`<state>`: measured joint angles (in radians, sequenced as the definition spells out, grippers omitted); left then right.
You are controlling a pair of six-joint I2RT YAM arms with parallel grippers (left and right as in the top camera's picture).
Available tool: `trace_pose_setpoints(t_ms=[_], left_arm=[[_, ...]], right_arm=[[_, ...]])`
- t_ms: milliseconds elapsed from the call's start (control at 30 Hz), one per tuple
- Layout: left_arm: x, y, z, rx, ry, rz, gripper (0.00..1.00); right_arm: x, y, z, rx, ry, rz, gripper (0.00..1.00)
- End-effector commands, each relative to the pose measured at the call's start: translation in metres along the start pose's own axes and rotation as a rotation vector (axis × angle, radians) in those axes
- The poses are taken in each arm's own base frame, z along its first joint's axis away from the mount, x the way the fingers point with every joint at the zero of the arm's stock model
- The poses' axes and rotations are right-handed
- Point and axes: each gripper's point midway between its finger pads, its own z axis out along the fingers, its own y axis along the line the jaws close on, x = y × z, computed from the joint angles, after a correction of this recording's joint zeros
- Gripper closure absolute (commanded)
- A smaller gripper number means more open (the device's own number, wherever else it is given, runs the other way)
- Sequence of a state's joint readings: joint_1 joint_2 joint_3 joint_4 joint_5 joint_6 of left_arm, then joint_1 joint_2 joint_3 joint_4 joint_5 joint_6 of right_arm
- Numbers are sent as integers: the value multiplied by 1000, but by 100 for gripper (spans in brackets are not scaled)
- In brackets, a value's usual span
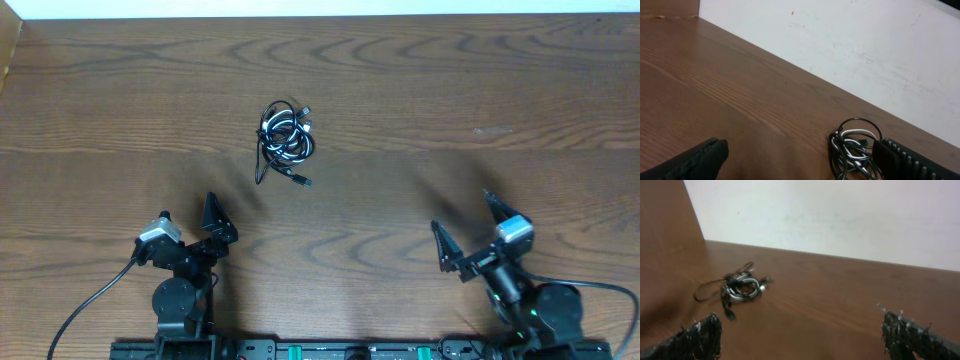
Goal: Untangle cables
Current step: 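Raise the right arm and swing it up to the right side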
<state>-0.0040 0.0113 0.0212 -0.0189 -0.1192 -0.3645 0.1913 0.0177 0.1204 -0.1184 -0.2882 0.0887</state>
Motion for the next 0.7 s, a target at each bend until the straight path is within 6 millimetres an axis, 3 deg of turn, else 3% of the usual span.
trace_pose_setpoints(t_ms=[0, 400, 533, 667], left_arm=[[14, 12, 1, -55, 36, 27, 2], [14, 12, 1, -55, 36, 27, 2], [14, 12, 1, -55, 36, 27, 2], [14, 12, 1, -54, 35, 27, 2]], right_arm=[[-48, 11, -11, -26, -60, 12, 1], [-140, 28, -26, -47, -14, 24, 1], [-152, 31, -22, -54, 74, 52, 1], [-146, 27, -11, -42, 220, 92, 1]])
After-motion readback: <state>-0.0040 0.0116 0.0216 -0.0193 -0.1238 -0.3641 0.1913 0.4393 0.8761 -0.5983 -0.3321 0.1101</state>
